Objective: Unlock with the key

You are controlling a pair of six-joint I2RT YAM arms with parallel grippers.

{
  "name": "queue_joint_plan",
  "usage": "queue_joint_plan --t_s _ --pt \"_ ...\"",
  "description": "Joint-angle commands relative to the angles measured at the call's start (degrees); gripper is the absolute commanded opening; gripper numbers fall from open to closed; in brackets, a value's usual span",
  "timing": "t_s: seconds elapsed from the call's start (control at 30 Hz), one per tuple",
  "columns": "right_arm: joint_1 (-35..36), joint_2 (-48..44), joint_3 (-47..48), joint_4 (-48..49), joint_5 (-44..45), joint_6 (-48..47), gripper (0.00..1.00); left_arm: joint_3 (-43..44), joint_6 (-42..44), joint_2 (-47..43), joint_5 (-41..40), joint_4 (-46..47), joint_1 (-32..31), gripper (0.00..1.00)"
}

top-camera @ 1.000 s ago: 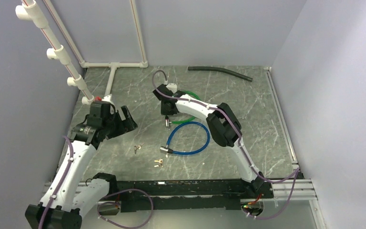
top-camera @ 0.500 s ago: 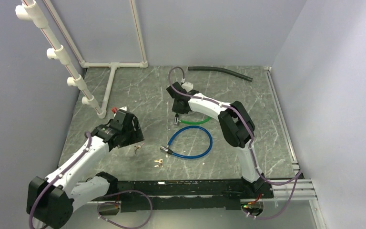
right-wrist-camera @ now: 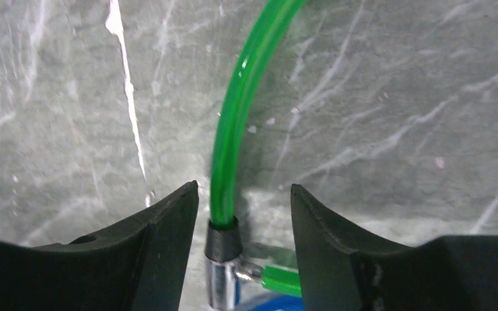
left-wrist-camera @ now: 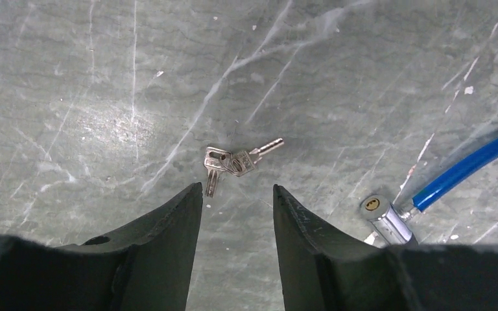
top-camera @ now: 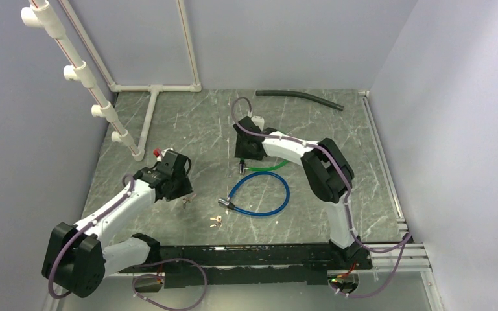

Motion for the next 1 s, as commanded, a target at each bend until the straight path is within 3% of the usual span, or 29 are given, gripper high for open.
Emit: queue_joint_plan --t_s 0.0,0.1,0.27,0.6,0.87,0.97 --pt "-0.2 -7.5 -4.6 4.1 1.0 -6.6 0.60 -1.6 -2.4 -0.1 -3.6 3.1 -0.1 0.49" --pt "-0.2 -11.8 -8.6 8.1 0.6 -8.2 0.60 -1.2 -8.4 0.5 -6.9 -0.1 -0.1 0.49" --pt "0.6 -14.9 -10.9 7.8 0.7 -8.1 0.61 -3.0 -16.5 0.2 -4.9 1.0 -0.1 0.48" --pt "1.1 -15.5 -13.1 7.4 -2.1 -8.8 0.60 -3.2 -18.2 6.9 -3.5 5.7 -0.1 0.34" --pt "1.6 -16.0 -13.9 8.0 -4.4 -9.4 0.59 -4.4 -18.1 8.5 -4.0 7.0 -0.1 0.31" --pt "1.9 -16.6 -14.2 8.6 -5.5 -10.0 0.57 -4.7 -18.4 9.6 -4.6 7.0 -0.1 0.19"
